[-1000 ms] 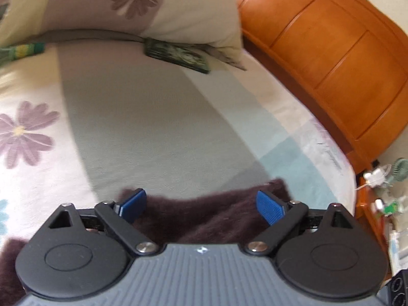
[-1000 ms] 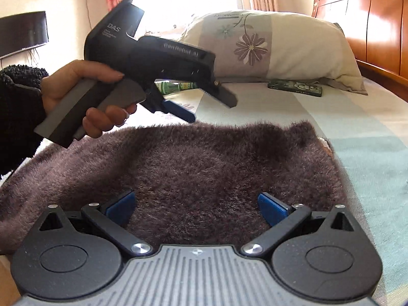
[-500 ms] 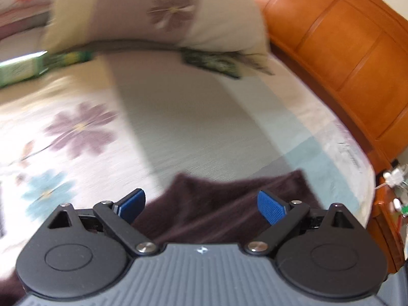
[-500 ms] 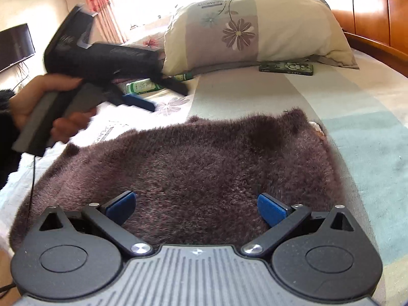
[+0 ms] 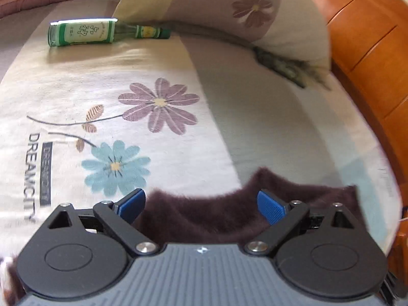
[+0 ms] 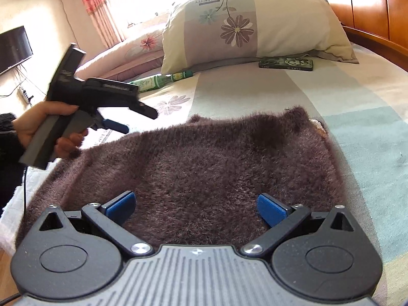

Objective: Fold clothes

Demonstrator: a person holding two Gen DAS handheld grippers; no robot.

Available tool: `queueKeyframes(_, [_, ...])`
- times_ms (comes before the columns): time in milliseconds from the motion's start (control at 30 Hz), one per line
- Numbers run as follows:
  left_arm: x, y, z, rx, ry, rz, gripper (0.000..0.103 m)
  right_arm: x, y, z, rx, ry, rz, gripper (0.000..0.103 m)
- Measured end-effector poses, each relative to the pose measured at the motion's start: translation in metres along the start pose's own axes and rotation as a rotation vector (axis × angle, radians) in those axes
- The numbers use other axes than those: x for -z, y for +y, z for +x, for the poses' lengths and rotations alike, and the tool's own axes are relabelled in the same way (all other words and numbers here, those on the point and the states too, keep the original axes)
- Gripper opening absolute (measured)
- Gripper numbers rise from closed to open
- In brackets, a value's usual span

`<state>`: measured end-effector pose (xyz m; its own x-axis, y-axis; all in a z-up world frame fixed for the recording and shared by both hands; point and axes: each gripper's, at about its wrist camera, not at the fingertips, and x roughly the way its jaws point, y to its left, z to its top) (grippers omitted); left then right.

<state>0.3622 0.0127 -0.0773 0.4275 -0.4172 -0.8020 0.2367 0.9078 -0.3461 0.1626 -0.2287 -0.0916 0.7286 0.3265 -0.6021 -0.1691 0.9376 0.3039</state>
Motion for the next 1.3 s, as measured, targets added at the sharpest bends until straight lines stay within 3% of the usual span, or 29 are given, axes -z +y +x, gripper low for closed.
queueKeyframes(133, [0.018,0.007,-0.007,0.070,0.018,-0.035,0.095,0.000,0.002,0.001,0.012,0.010,-0.006,0.103])
queueKeyframes(200, [0.019,0.016,0.009,0.007,0.038,-0.057,0.094,0.001,0.005,0.000,0.015,0.018,-0.018,0.103])
queueKeyframes(300, [0.008,0.016,0.010,-0.008,0.025,-0.111,0.095,0.003,0.011,-0.006,0.019,0.013,-0.041,0.103])
queueKeyframes(367, [0.003,-0.002,0.000,-0.035,-0.015,-0.020,0.095,0.004,0.013,-0.010,0.025,0.008,-0.054,0.103])
queueKeyframes(433, [0.000,-0.022,-0.008,-0.002,-0.024,0.054,0.096,0.004,0.013,-0.011,0.039,0.008,-0.067,0.103])
queueKeyframes(533, [0.004,-0.039,-0.009,0.073,-0.012,0.087,0.098,0.003,0.014,-0.009,0.038,0.018,-0.084,0.103])
queueKeyframes(600, [0.011,-0.042,0.002,0.040,0.010,0.118,0.098,0.004,0.012,-0.007,0.026,0.022,-0.077,0.103])
queueKeyframes(700, [0.016,-0.036,0.024,-0.074,0.050,0.126,0.097,0.007,0.008,-0.005,0.025,0.028,-0.072,0.103])
queueKeyframes(800, [0.013,-0.036,0.021,-0.070,0.022,0.109,0.097,0.010,0.003,-0.006,0.047,0.027,-0.094,0.103])
queueKeyframes(967, [0.014,-0.067,0.000,-0.009,-0.044,0.207,0.097,0.007,-0.006,-0.012,0.081,0.009,-0.099,0.103])
queueKeyframes(1133, [0.026,-0.086,-0.009,-0.018,-0.036,0.286,0.097,0.013,-0.014,-0.005,0.099,0.042,-0.108,0.103])
queueKeyframes(1300, [0.045,-0.075,-0.044,-0.036,-0.073,0.292,0.097,0.006,0.003,-0.025,0.134,0.032,-0.119,0.103])
